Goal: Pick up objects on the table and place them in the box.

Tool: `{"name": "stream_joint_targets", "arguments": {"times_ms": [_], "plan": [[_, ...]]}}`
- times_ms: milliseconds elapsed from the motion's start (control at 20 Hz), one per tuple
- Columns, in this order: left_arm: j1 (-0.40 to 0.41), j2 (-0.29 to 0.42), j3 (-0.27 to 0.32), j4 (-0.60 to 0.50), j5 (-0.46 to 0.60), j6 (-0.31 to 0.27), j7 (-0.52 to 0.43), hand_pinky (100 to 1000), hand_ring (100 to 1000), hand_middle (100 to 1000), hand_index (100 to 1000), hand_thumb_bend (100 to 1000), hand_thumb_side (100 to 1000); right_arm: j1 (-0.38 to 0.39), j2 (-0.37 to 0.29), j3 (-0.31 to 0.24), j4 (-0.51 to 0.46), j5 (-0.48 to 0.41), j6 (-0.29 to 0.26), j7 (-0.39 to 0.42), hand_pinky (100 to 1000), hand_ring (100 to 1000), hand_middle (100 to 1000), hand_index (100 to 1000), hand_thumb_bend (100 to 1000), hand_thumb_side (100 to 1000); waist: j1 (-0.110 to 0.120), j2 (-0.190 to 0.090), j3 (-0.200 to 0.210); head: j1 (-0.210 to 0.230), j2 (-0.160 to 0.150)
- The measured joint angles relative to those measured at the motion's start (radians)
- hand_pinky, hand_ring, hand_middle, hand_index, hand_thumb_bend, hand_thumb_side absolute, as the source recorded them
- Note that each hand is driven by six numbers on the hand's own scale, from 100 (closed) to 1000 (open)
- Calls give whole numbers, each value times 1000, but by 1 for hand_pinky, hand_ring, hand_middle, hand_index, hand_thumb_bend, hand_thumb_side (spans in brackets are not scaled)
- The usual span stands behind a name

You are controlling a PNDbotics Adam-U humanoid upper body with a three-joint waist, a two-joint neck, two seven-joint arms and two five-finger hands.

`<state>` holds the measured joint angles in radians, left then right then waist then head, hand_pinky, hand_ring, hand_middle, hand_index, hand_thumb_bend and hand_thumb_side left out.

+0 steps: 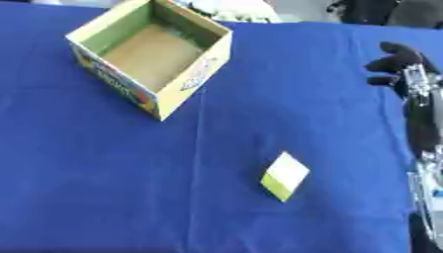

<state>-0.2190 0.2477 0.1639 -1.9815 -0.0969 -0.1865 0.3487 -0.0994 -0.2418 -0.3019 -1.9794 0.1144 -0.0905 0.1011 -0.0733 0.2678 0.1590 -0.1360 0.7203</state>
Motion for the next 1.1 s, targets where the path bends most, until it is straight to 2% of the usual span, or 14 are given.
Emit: {"name": "stream_joint_targets", "arguments": {"times_ms": [400, 450, 550, 850, 1100], "plan": [[0, 0, 0, 0, 0, 0, -2, 805, 755, 949, 745, 209, 817, 18, -8, 0, 0, 18, 2, 0, 719, 771, 640, 862, 100, 1000, -9, 9, 6, -23, -10], [0, 0, 0, 0, 0, 0, -2, 806, 755, 949, 745, 208, 818, 29, -22, 0, 0, 36, 5, -3, 739, 784, 661, 865, 128, 1000, -10, 9, 6, -26, -10], [0, 0, 0, 0, 0, 1, -3, 806, 755, 949, 744, 207, 820, 63, -79, 7, 0, 90, 9, -10, 771, 805, 696, 867, 150, 1000, -14, 9, 7, -32, -10], [6, 10, -1, 0, -1, 3, -4, 806, 755, 950, 744, 206, 821, 165, -349, 79, 0, 294, -29, -40, 842, 855, 786, 879, 188, 1000, -30, 6, 6, -35, -10], [8, 16, -3, 0, -1, 5, -7, 806, 756, 949, 744, 205, 820, 198, -521, 140, 0, 378, -77, -35, 875, 877, 819, 905, 218, 1000, -33, 3, 7, -35, -10]]}}
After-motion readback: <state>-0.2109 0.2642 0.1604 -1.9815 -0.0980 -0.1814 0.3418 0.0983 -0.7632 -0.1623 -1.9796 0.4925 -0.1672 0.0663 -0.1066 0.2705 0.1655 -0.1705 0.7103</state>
